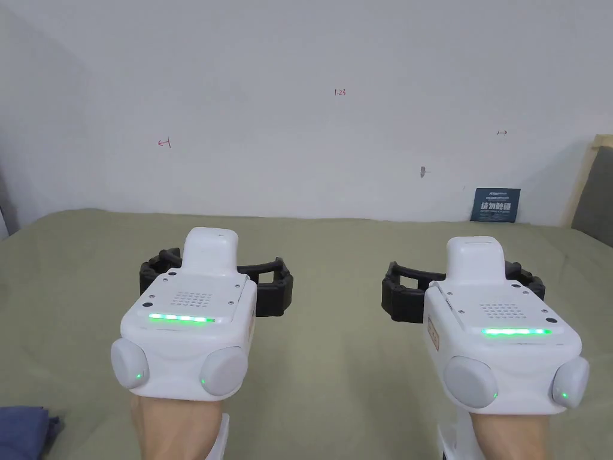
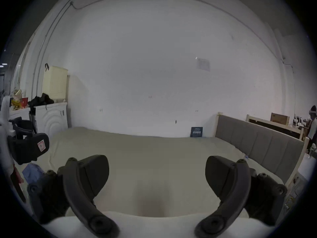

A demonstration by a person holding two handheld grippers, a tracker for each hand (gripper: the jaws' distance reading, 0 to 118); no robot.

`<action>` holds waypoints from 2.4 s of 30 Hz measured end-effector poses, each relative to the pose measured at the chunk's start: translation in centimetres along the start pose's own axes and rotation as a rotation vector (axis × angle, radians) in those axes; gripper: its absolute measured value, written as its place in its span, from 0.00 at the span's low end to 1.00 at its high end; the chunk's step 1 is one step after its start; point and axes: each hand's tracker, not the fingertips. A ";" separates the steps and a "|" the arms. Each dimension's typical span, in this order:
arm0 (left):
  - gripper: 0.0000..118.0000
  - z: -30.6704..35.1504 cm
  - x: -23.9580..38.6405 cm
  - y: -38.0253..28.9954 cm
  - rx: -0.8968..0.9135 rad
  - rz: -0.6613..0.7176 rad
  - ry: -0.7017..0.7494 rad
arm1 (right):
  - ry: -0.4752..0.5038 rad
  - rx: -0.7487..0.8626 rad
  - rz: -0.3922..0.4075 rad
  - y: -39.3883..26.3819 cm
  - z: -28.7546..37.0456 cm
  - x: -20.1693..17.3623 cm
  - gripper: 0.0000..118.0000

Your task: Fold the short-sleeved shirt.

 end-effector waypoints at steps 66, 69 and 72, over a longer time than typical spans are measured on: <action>1.00 2.4 0.7 -1.4 -0.065 -0.008 0.022 | 0.057 -0.059 0.004 0.4 0.3 -0.9 1.00; 1.00 2.5 0.7 -1.1 -0.082 -0.013 -0.005 | 0.060 -0.062 0.003 0.3 0.3 -0.9 1.00; 1.00 2.4 0.9 -0.5 -0.136 -0.024 -0.016 | 0.062 -0.062 0.001 0.4 0.2 -0.9 1.00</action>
